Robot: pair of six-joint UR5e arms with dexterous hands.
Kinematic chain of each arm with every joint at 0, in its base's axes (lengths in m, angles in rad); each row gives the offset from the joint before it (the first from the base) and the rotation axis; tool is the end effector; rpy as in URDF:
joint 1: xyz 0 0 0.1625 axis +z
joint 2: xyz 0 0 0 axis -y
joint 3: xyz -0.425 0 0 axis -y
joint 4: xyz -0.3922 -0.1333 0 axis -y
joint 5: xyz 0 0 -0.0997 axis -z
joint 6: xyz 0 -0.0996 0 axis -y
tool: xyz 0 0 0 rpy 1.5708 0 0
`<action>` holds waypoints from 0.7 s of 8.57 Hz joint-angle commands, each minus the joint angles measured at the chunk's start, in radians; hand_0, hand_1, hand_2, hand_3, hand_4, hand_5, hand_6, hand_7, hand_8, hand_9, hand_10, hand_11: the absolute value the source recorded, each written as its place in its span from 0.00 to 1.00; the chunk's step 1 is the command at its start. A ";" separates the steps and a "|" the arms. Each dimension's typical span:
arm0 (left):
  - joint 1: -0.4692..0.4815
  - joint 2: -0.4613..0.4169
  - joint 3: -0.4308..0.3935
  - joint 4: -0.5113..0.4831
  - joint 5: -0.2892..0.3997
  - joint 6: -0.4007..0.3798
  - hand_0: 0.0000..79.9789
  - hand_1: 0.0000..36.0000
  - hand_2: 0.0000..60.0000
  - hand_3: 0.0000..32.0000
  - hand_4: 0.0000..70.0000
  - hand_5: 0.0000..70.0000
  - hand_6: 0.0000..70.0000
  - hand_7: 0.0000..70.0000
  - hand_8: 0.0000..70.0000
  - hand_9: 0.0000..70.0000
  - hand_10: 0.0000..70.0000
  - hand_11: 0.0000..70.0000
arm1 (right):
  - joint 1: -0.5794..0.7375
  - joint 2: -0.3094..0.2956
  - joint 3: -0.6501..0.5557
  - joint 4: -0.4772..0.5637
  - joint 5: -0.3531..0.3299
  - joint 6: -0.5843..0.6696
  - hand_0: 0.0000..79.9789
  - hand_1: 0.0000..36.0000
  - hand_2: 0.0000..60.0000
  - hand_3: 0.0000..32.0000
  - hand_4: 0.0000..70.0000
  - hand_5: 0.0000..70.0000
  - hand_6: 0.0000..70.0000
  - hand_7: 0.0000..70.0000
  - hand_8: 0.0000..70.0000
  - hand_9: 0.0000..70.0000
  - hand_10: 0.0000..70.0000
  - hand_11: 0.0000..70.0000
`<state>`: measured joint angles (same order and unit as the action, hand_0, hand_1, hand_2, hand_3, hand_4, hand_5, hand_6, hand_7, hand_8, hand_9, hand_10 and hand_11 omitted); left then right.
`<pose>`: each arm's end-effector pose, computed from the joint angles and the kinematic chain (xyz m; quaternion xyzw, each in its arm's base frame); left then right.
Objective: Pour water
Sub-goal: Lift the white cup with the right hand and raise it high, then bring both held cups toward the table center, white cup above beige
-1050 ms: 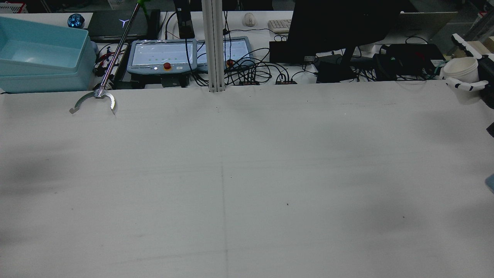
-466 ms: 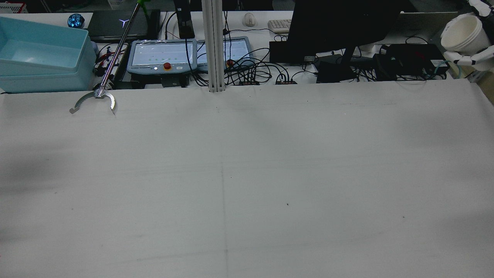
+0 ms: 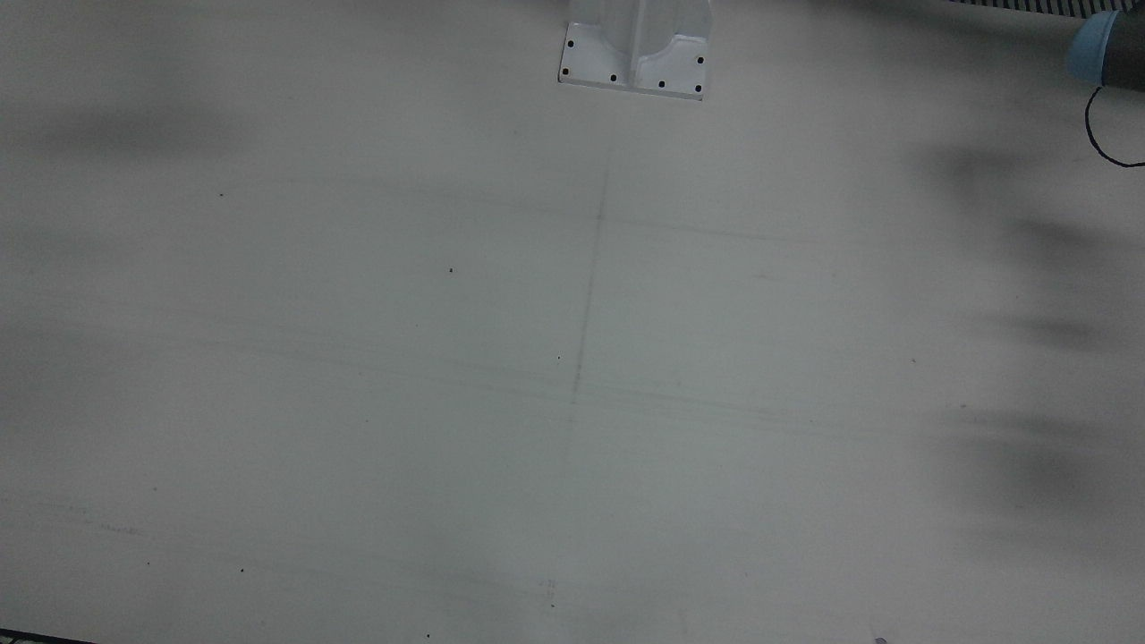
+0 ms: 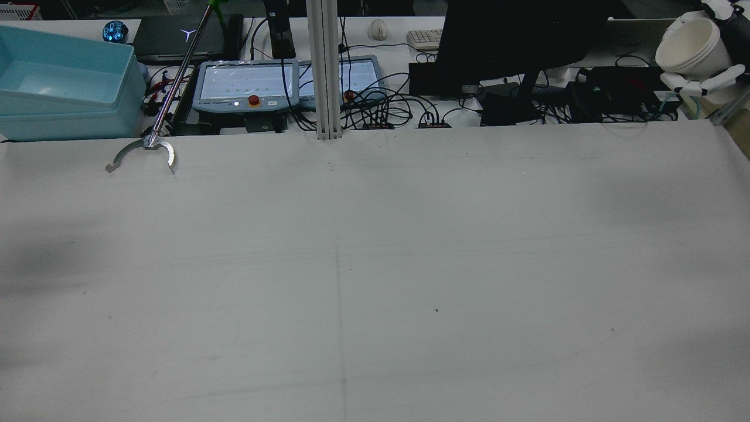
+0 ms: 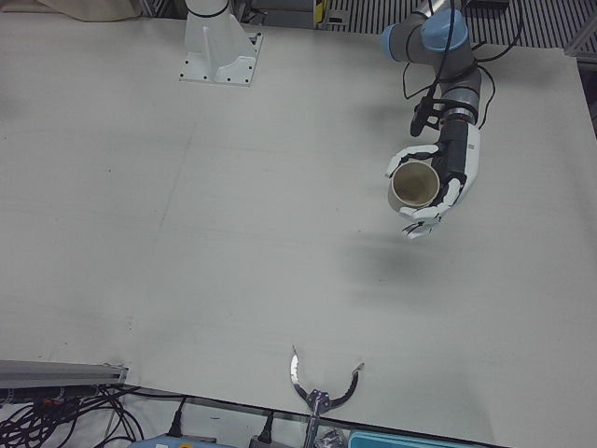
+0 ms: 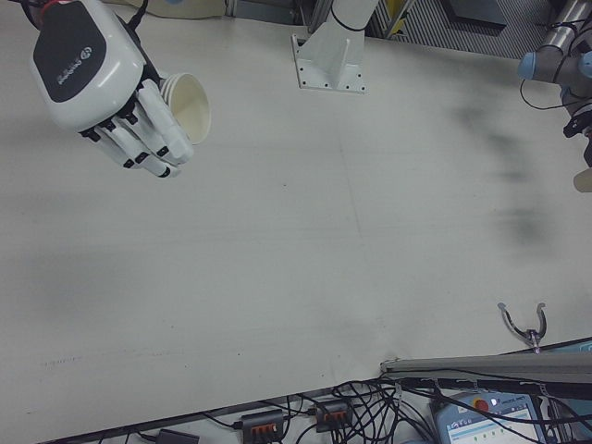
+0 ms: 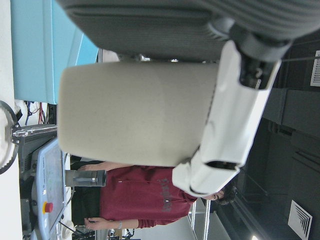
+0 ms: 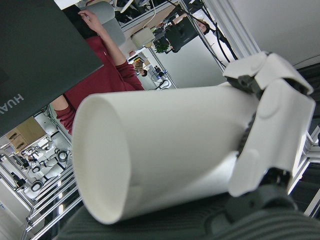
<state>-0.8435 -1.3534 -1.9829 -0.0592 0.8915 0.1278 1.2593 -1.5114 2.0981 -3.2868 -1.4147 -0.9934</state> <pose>0.1151 -0.4239 0.5787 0.0254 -0.7727 0.6343 0.0006 -0.0065 -0.5057 0.4177 0.3209 -0.7798 0.4639 0.2716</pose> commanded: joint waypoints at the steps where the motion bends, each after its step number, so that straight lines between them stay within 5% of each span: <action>1: 0.007 -0.048 -0.007 0.013 0.096 0.074 1.00 1.00 1.00 0.00 0.24 0.37 0.30 0.61 0.19 0.31 0.19 0.35 | -0.157 0.046 0.013 -0.011 0.143 -0.002 0.69 0.96 1.00 0.00 0.00 0.03 0.69 0.77 0.46 0.62 0.76 1.00; 6: 0.136 -0.295 -0.001 0.140 0.106 0.163 1.00 1.00 1.00 0.00 0.24 0.38 0.30 0.62 0.19 0.31 0.19 0.36 | -0.274 0.082 0.013 -0.010 0.226 -0.008 0.70 0.99 1.00 0.00 0.00 0.04 0.70 0.80 0.46 0.62 0.75 1.00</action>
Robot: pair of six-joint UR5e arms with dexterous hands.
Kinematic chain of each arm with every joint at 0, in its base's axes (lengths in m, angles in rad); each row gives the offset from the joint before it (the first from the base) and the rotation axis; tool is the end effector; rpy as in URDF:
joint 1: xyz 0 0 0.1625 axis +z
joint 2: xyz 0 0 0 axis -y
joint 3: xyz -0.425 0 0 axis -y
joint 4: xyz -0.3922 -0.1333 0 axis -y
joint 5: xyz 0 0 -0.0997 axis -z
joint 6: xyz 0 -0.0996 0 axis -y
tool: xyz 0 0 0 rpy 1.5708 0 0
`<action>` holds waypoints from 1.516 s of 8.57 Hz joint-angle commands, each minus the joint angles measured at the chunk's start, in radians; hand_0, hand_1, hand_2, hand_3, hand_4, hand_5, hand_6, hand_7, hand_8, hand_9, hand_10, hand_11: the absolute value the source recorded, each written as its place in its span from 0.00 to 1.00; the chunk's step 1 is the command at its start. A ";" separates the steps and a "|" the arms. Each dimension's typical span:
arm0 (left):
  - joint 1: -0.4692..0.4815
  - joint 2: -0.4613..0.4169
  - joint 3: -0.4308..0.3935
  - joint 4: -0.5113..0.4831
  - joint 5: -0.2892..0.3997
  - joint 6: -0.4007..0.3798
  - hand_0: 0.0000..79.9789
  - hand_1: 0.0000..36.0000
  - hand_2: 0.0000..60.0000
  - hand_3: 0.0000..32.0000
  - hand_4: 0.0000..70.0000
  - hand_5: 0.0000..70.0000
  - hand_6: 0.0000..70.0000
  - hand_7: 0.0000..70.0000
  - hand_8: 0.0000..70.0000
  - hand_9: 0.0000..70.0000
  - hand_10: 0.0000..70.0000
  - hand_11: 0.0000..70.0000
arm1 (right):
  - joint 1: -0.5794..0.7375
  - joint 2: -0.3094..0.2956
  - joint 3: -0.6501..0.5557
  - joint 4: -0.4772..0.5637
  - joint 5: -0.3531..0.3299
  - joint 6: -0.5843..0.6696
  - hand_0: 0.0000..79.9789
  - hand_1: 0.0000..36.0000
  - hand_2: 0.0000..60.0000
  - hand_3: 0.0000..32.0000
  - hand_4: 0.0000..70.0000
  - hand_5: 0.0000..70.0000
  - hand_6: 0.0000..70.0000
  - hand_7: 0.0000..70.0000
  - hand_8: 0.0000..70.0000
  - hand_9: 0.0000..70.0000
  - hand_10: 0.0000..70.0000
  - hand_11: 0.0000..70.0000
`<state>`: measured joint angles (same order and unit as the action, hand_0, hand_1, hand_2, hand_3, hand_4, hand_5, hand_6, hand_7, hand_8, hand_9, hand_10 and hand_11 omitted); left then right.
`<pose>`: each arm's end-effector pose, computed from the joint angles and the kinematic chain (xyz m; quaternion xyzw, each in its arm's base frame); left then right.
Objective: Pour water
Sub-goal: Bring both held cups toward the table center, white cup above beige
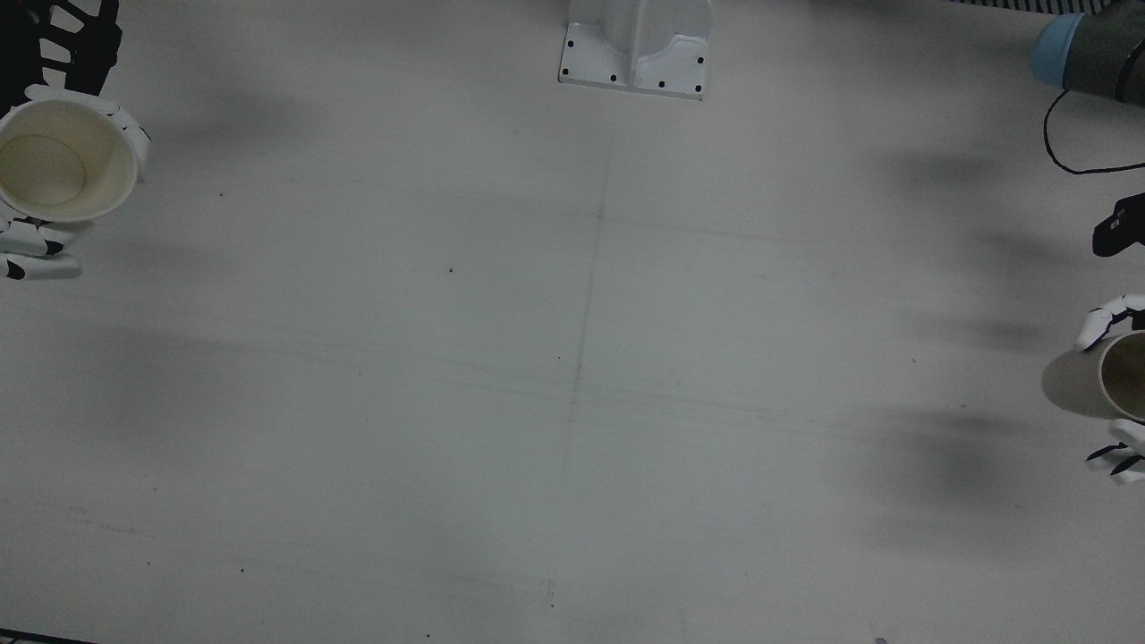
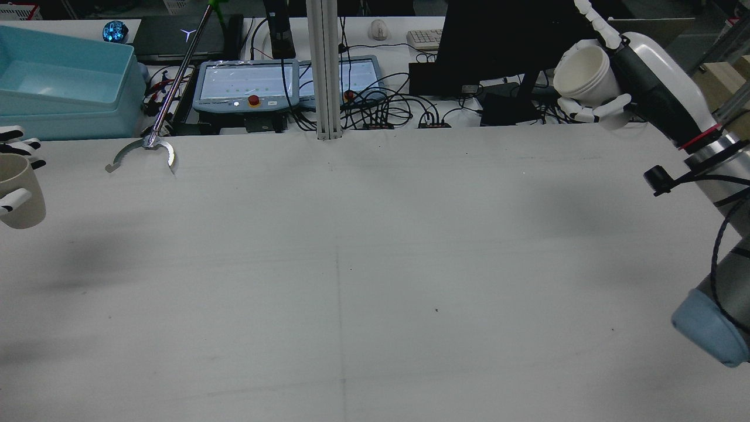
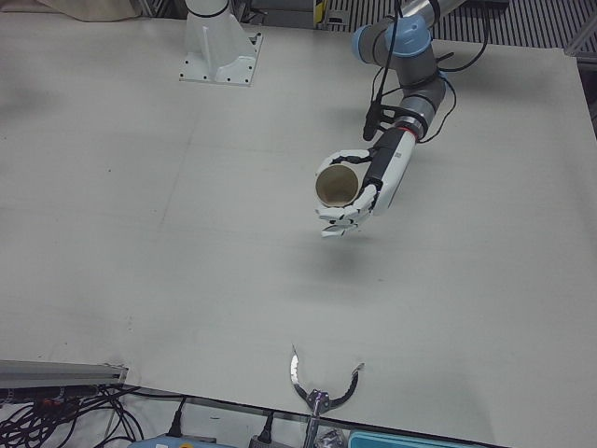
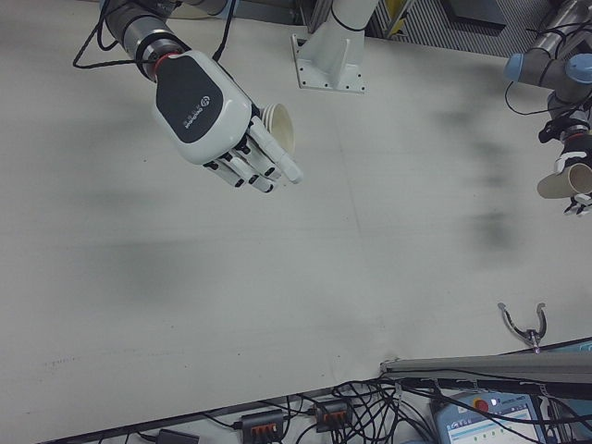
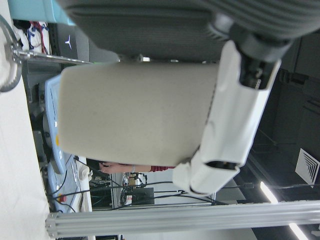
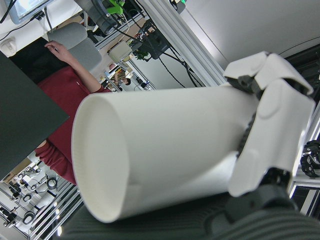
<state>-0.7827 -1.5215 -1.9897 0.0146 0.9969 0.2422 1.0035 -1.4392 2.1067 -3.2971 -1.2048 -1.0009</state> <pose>0.1925 -0.4557 0.5097 -0.0566 0.8017 -0.5912 0.0677 -0.1228 -0.5072 0.3824 0.2723 -0.8091 0.4625 0.2395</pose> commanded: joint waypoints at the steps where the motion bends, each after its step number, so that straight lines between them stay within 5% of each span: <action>1: 0.086 -0.146 0.005 0.076 0.000 0.058 1.00 1.00 1.00 0.00 0.23 0.37 0.30 0.62 0.19 0.31 0.19 0.36 | -0.017 0.013 0.000 -0.001 0.016 -0.001 0.70 1.00 1.00 0.00 0.00 0.04 0.70 0.81 0.47 0.63 0.75 1.00; 6: 0.313 -0.391 0.038 0.162 -0.018 0.228 1.00 1.00 1.00 0.00 0.21 0.35 0.29 0.60 0.19 0.31 0.20 0.37 | -0.005 0.010 -0.031 -0.030 0.010 0.002 0.68 0.97 1.00 0.00 0.00 0.04 0.71 0.81 0.46 0.62 0.76 1.00; 10: 0.407 -0.589 0.297 -0.017 -0.188 0.244 1.00 1.00 1.00 0.00 0.21 0.35 0.30 0.60 0.19 0.31 0.21 0.38 | -0.054 0.042 -0.027 -0.079 0.016 0.004 0.68 0.96 1.00 0.00 0.00 0.03 0.69 0.79 0.44 0.60 0.75 1.00; 13: 0.416 -0.698 0.354 -0.025 -0.192 0.288 1.00 1.00 1.00 0.00 0.22 0.35 0.32 0.63 0.20 0.33 0.23 0.40 | -0.117 0.143 -0.030 -0.162 0.043 0.002 0.71 1.00 1.00 0.00 0.00 0.04 0.74 0.87 0.45 0.61 0.73 1.00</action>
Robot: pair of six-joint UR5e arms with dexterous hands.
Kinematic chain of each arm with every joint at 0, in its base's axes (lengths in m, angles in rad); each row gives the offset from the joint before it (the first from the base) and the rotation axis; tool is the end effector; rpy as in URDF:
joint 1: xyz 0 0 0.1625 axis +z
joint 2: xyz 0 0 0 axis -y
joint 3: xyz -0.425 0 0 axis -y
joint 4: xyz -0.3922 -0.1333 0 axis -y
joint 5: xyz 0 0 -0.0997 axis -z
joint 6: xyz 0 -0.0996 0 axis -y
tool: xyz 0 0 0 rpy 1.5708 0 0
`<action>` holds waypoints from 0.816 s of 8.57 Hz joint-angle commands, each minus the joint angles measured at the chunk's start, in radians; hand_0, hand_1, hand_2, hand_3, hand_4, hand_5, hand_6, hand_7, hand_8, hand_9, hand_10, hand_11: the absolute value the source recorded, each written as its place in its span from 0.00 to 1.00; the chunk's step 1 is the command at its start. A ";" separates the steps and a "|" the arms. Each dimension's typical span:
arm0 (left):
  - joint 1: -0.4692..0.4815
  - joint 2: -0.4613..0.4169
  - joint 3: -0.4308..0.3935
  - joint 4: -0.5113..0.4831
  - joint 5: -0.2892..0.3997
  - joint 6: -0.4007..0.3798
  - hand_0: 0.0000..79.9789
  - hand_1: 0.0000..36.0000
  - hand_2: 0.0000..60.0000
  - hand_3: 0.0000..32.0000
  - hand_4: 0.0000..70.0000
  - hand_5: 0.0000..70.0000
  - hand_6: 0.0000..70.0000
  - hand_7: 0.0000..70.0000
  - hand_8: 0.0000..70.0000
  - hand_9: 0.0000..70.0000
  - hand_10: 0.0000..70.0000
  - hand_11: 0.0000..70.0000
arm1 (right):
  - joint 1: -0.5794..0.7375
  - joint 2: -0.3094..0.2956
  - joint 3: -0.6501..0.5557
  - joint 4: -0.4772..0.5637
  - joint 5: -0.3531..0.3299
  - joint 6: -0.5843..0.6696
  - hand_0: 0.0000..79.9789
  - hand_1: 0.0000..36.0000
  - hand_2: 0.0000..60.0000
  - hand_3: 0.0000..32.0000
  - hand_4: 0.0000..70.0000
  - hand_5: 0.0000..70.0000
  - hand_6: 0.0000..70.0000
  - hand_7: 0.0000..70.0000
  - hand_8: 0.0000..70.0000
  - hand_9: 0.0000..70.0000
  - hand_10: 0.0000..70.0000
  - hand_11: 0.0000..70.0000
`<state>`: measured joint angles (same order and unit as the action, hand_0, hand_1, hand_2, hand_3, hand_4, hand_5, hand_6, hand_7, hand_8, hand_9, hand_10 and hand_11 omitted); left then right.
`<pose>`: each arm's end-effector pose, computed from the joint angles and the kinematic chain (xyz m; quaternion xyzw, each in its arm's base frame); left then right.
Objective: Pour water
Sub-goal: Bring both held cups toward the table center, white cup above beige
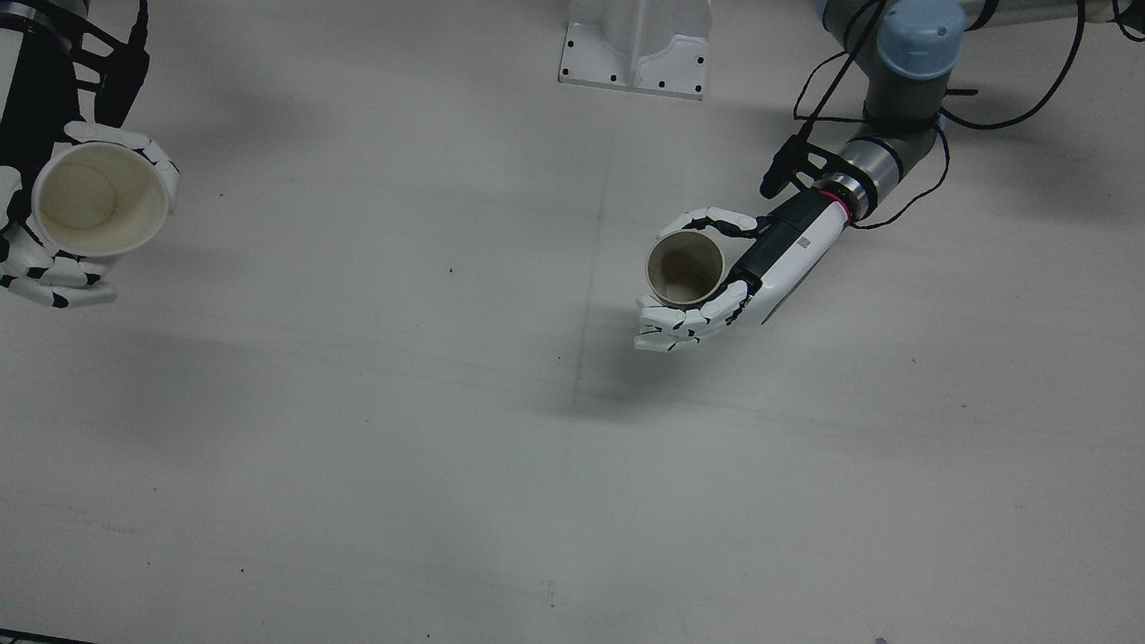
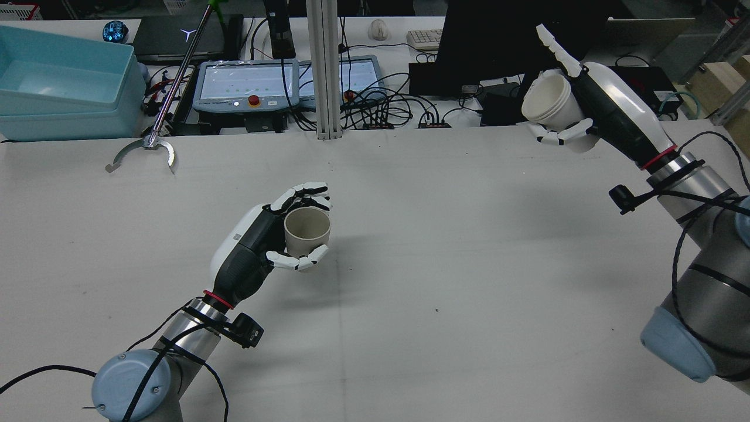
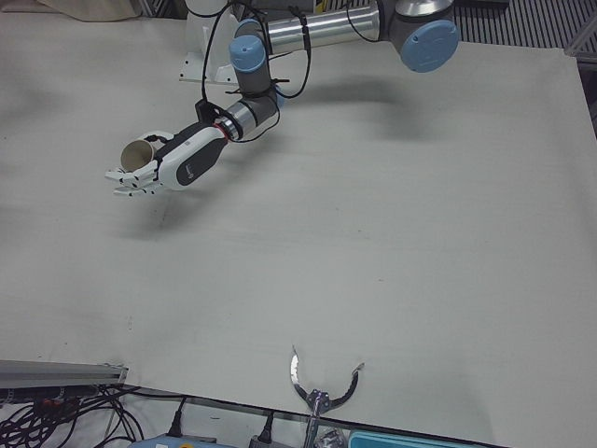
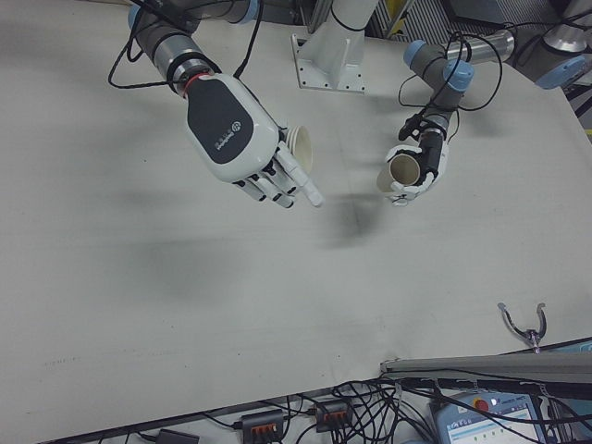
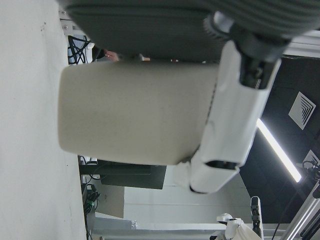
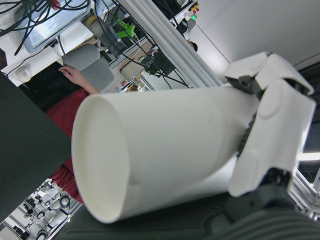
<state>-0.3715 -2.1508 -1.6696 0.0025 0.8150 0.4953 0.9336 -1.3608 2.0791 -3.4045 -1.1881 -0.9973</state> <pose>0.5391 -0.4264 0.3041 -0.1391 0.8417 -0.5154 0.0810 -0.1668 -0.5119 0.3690 0.2482 -0.8015 0.4732 0.2685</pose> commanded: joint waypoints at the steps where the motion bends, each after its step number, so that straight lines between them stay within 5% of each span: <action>1: 0.006 -0.092 0.044 -0.012 -0.028 0.039 1.00 1.00 1.00 0.00 0.22 0.36 0.33 0.64 0.21 0.34 0.23 0.40 | -0.076 0.072 -0.001 -0.074 0.059 -0.001 0.71 1.00 1.00 0.00 0.00 0.05 0.75 0.89 0.46 0.62 0.74 1.00; 4: 0.022 -0.185 0.100 -0.035 -0.051 0.100 1.00 1.00 1.00 0.00 0.23 0.37 0.35 0.65 0.22 0.35 0.24 0.42 | -0.136 0.098 -0.007 -0.119 0.074 0.000 0.73 1.00 1.00 0.00 0.00 0.06 0.78 0.95 0.46 0.60 0.76 1.00; 7: 0.045 -0.210 0.174 -0.111 -0.088 0.101 1.00 1.00 1.00 0.00 0.24 0.38 0.37 0.68 0.24 0.37 0.26 0.44 | -0.154 0.169 -0.001 -0.270 0.076 0.038 0.76 1.00 1.00 0.00 0.00 0.06 0.79 1.00 0.45 0.59 0.72 1.00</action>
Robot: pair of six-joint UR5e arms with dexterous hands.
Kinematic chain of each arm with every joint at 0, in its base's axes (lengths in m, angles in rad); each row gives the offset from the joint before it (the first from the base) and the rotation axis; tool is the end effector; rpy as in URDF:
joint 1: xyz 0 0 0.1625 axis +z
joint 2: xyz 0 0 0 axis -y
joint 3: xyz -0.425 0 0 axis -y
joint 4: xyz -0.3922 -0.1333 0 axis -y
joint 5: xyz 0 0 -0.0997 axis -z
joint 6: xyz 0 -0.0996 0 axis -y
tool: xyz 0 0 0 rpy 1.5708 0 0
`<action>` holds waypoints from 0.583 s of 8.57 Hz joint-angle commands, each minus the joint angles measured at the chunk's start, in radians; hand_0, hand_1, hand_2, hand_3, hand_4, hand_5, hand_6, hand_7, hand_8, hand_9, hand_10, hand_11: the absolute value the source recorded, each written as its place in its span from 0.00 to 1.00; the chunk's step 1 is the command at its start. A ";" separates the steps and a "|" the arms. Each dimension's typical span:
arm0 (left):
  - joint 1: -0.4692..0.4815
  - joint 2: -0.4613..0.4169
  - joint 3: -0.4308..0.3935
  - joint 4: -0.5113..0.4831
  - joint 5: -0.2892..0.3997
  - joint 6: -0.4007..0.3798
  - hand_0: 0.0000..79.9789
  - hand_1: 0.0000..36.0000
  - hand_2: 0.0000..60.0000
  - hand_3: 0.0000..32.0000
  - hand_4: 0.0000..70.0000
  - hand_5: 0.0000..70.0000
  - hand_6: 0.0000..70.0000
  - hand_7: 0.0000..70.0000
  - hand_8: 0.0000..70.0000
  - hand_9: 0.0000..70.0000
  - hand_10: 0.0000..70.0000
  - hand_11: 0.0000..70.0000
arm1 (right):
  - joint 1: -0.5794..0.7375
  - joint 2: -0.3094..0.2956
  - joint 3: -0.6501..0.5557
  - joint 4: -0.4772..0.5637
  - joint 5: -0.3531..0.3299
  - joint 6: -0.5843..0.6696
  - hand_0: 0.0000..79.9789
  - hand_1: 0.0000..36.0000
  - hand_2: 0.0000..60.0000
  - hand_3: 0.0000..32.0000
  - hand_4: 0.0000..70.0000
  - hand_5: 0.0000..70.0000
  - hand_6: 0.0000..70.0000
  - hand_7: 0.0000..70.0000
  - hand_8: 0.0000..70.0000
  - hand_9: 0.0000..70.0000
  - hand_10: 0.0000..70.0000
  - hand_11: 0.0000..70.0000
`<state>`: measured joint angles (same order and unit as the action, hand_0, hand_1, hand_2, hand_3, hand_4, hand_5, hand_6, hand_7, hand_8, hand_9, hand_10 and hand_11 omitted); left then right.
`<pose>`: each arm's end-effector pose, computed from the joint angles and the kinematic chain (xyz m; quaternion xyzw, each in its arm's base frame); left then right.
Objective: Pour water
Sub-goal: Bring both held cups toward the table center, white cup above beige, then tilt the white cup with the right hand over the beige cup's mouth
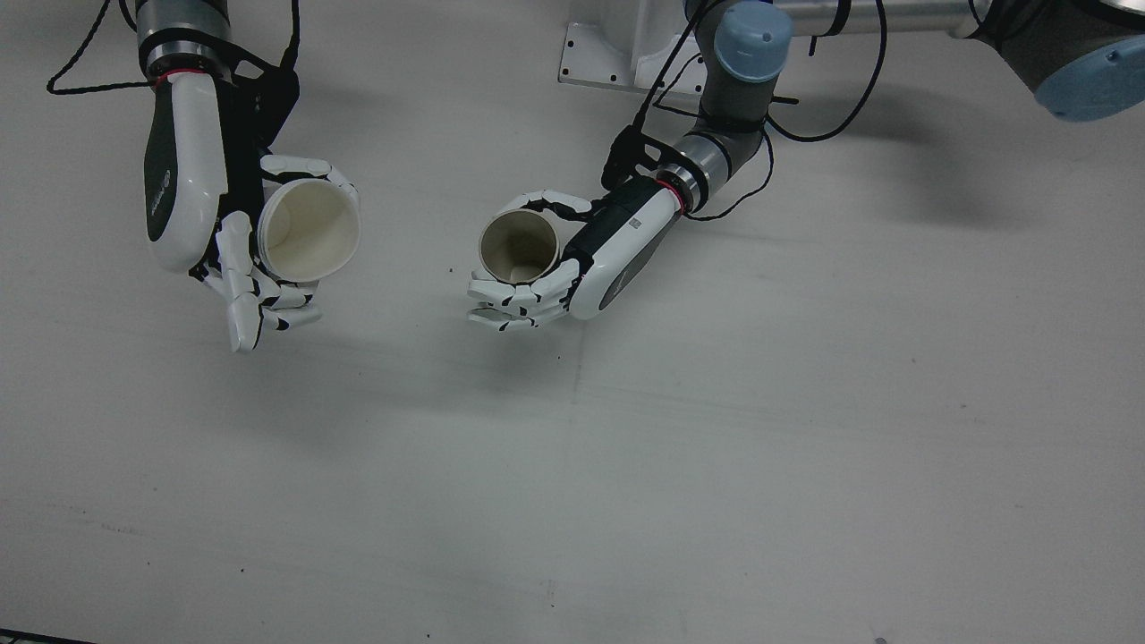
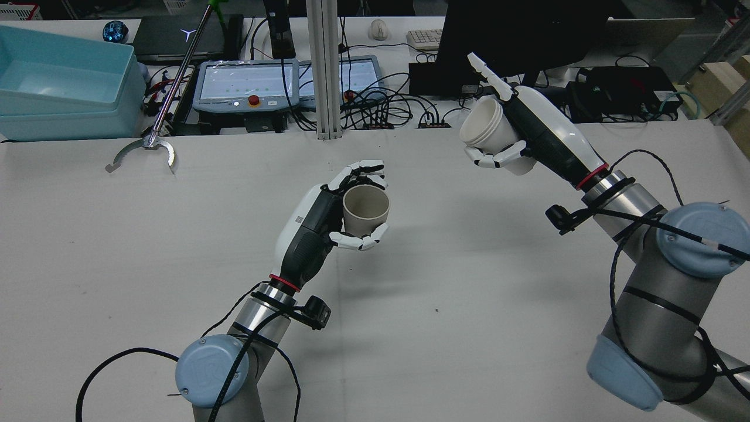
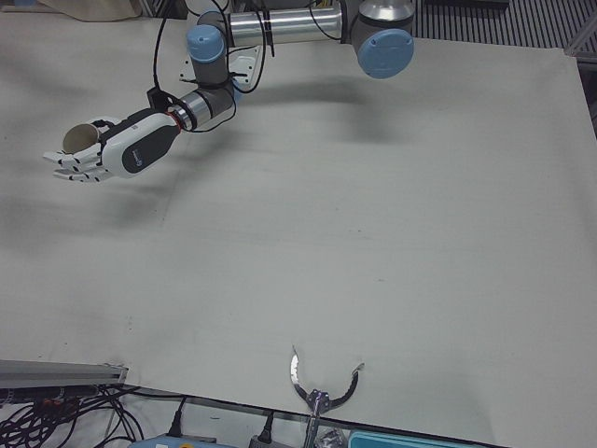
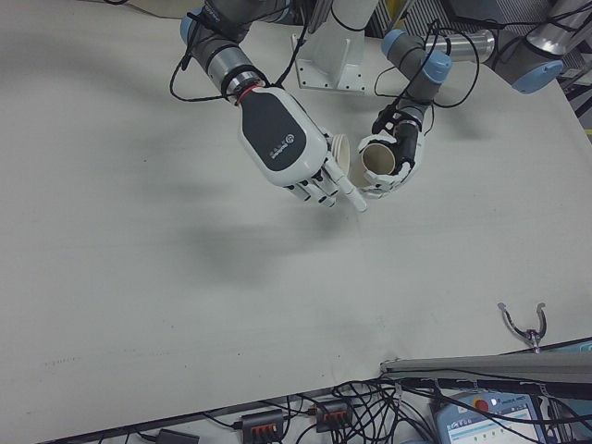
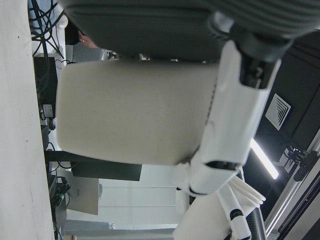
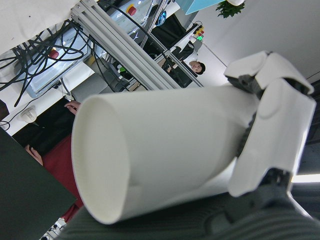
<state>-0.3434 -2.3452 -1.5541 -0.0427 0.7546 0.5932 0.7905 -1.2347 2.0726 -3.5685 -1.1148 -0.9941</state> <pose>0.5909 -0.4299 0.2172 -0.1235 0.8547 -0.5020 0.0467 -0.2430 -0.4973 0.3279 0.2101 -0.7970 0.4837 0.2944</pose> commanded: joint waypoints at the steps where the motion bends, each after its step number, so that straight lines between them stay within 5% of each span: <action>1: 0.018 -0.017 0.072 -0.077 -0.030 0.004 1.00 1.00 1.00 0.00 0.24 0.37 0.37 0.67 0.23 0.37 0.26 0.44 | -0.011 0.049 0.012 -0.186 0.001 0.084 0.76 1.00 1.00 0.00 0.00 0.06 0.79 1.00 0.45 0.59 0.72 1.00; 5: 0.017 -0.019 0.123 -0.089 -0.034 0.008 1.00 1.00 1.00 0.00 0.26 0.39 0.42 0.72 0.26 0.41 0.29 0.48 | -0.031 0.050 0.050 -0.286 -0.011 0.409 0.83 1.00 1.00 0.00 0.00 0.07 0.75 0.97 0.40 0.50 0.67 1.00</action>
<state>-0.3279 -2.3630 -1.4625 -0.1209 0.7230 0.5996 0.7756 -1.1882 2.1048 -3.8291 -1.1237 -0.7870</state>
